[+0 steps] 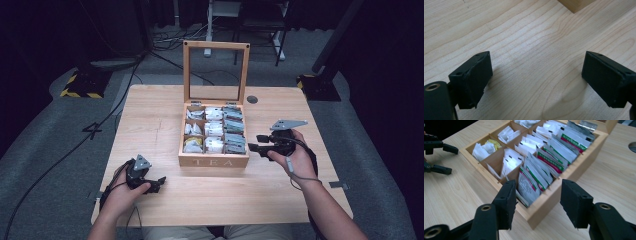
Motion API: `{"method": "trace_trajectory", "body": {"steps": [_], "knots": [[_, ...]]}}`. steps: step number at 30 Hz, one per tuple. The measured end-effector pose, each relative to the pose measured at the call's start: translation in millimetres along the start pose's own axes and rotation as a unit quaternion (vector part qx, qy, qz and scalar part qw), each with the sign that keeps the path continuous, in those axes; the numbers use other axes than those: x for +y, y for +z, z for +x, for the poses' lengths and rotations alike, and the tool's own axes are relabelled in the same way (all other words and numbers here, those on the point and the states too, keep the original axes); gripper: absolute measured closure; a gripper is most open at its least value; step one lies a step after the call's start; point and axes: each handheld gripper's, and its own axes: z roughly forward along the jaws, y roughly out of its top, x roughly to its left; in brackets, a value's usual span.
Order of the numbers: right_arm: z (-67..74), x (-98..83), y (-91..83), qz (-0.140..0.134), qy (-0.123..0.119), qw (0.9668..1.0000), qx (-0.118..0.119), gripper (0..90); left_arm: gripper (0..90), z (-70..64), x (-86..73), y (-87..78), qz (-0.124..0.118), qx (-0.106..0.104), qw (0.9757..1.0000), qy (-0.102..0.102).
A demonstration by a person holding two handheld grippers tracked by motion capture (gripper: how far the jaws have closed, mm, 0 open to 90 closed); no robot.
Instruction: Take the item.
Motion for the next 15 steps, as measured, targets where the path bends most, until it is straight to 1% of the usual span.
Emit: {"method": "trace_trajectory", "body": {"steps": [5,10,11,12,15], "knots": [[8.7,14.6,11.8,0.006,-0.013,0.9998,0.011,50.0,10.3,-0.1,0.0,0.0,0.0,0.0,1.0,-0.001],[15.1,26.7,24.1,0.013,-0.012,0.9996,0.021,51.9,10.3,-0.1,0.0,0.0,0.001,0.0,1.0,-0.001],[15.1,26.7,24.1,0.013,-0.012,0.9996,0.021,51.9,10.3,0.3,0.2,0.0,0.001,0.0,1.0,0.002],[18.2,31.4,29.9,0.017,-0.015,0.9994,0.025,52.7,10.3,0.1,0.1,0.0,0.0,0.0,1.0,0.0],[21.6,34.7,34.2,0.021,-0.018,0.9991,0.031,54.3,10.3,0.0,0.1,0.0,0.001,0.0,1.0,-0.001]]}}
